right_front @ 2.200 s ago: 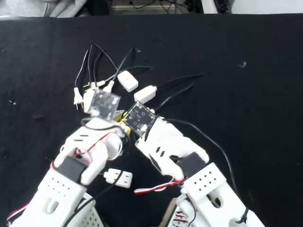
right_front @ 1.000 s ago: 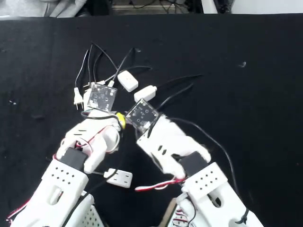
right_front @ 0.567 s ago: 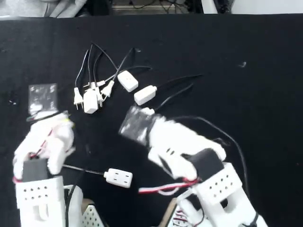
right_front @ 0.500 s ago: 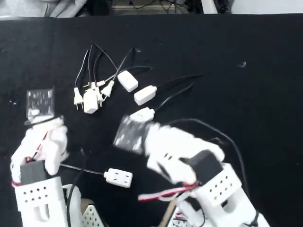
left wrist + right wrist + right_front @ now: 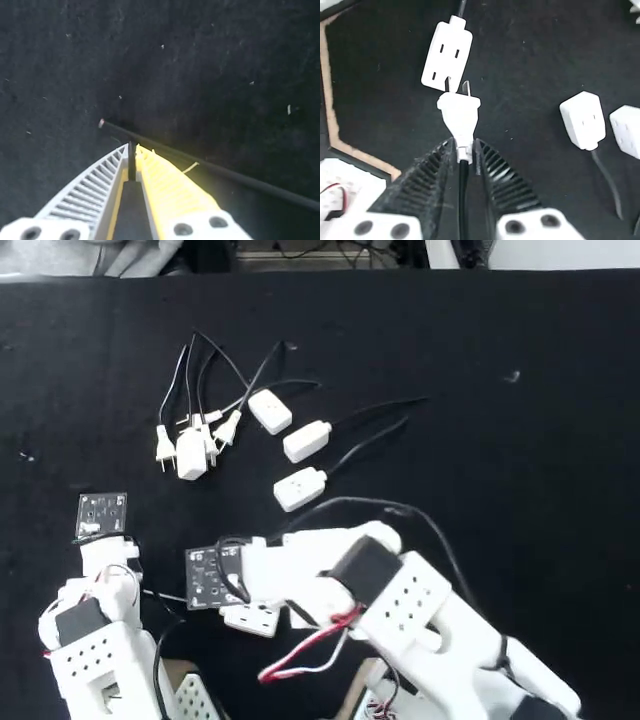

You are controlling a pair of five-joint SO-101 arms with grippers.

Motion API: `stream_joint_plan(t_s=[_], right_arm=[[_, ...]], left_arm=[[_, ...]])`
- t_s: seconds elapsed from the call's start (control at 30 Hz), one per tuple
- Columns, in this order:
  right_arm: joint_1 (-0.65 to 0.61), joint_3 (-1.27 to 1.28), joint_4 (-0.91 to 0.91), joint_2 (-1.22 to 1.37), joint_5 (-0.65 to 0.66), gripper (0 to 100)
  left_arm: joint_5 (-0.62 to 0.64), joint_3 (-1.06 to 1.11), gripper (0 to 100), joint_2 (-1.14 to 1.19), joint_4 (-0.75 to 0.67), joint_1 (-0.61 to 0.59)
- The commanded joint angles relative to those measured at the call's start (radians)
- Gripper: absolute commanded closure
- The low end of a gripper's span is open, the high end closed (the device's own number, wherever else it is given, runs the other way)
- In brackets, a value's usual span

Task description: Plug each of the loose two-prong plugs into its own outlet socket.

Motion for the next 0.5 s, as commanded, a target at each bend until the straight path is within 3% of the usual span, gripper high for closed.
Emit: stream_joint_plan(t_s=[0.0, 0.2, 0.47], right_arm=[[-0.015, -0.09, 0.0, 0.122, 0.015, 98.8], [-0.101, -0.148, -0.003, 0.251, 0.026, 98.8], [-0.107, -0.142, 0.069, 0.255, 0.06, 98.8]], left_arm=[[-0.002, 0.002, 97, -0.034, -0.02, -0.002], [0.025, 0.033, 97, -0.123, 0.011, -0.01], [0.029, 0.051, 97, -0.245, 0.075, -0.01]])
